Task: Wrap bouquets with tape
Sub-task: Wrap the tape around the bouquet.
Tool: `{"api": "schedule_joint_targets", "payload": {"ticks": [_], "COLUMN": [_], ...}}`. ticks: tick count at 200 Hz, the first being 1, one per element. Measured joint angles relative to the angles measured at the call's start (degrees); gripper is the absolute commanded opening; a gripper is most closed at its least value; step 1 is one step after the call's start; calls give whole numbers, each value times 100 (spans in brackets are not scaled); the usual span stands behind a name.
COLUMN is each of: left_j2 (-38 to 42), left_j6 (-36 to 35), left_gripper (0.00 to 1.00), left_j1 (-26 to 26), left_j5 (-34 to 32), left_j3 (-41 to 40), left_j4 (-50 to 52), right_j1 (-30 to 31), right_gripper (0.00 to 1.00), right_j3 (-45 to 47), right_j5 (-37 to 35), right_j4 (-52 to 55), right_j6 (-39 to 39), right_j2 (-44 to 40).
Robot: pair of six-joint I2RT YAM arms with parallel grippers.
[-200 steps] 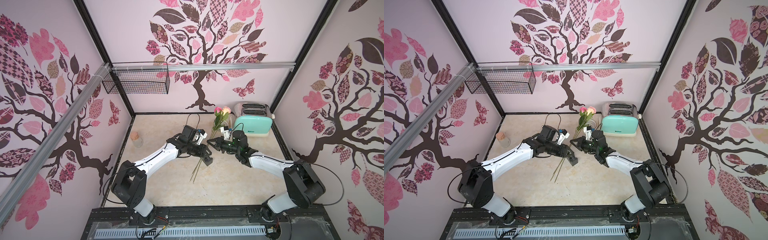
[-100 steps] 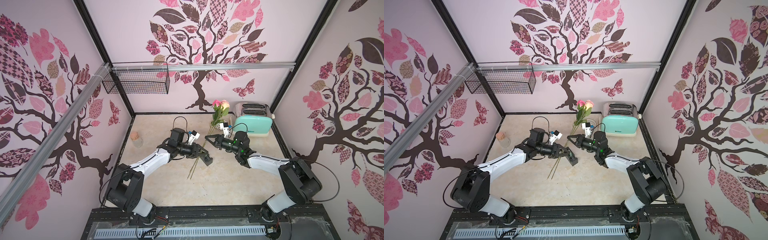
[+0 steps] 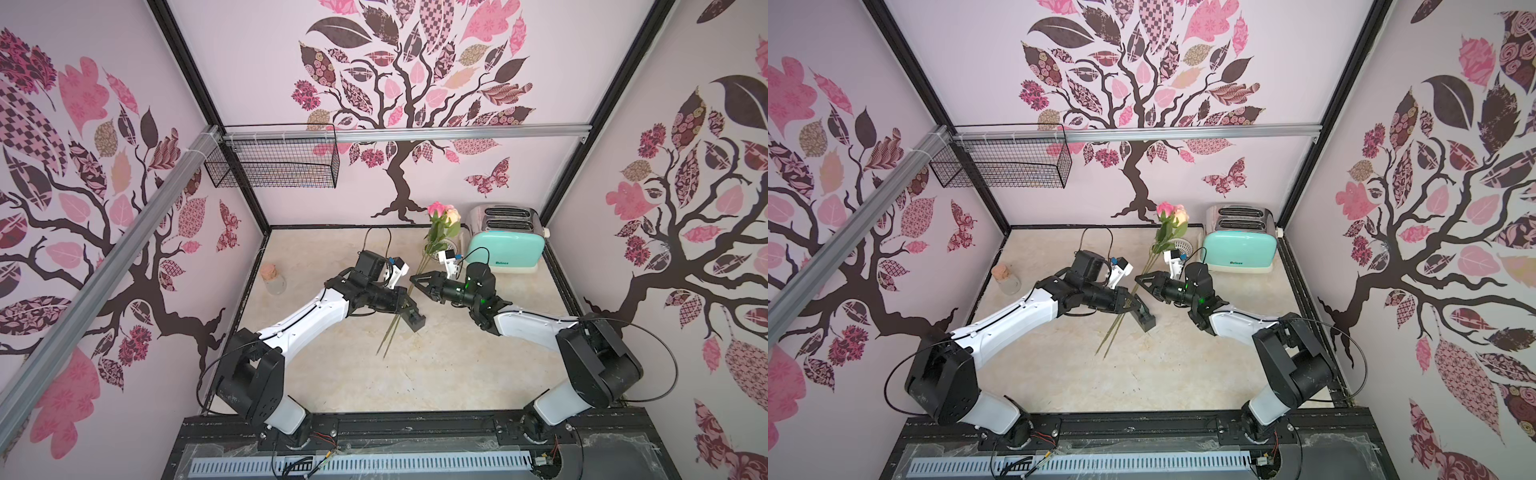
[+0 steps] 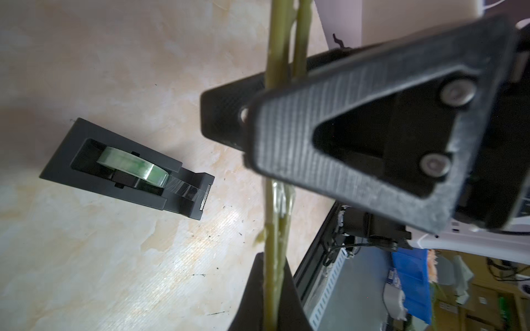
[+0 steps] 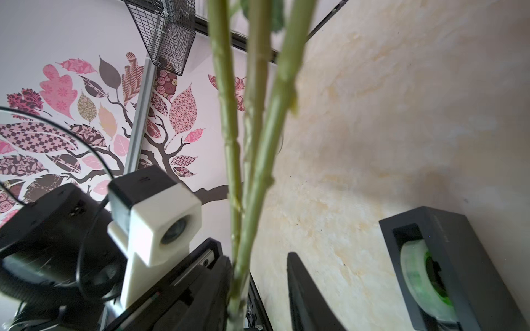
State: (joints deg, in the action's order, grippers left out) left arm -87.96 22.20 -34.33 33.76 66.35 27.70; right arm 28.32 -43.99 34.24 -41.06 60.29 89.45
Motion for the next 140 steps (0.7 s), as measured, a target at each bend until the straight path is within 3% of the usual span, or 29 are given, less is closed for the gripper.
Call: {"api": "schedule_joint_targets", "payload": {"ticks": [63,140], "left_j2": [-7,-11], "left_j6": [-601,-619], "left_gripper": [0,0], "left_j1": [-365,-365], "left_j5": [-1316,-1705], "left_j3": [72,127], "left_j4": [715,855], "right_j1": [0,13], "right_gripper": [33,34], "right_j3": [-76,-76], "right_j5": [-146,-142], "right_j4": [568,667], "right_j6": [-142,-114], "right_j2": [-74,-74]}}
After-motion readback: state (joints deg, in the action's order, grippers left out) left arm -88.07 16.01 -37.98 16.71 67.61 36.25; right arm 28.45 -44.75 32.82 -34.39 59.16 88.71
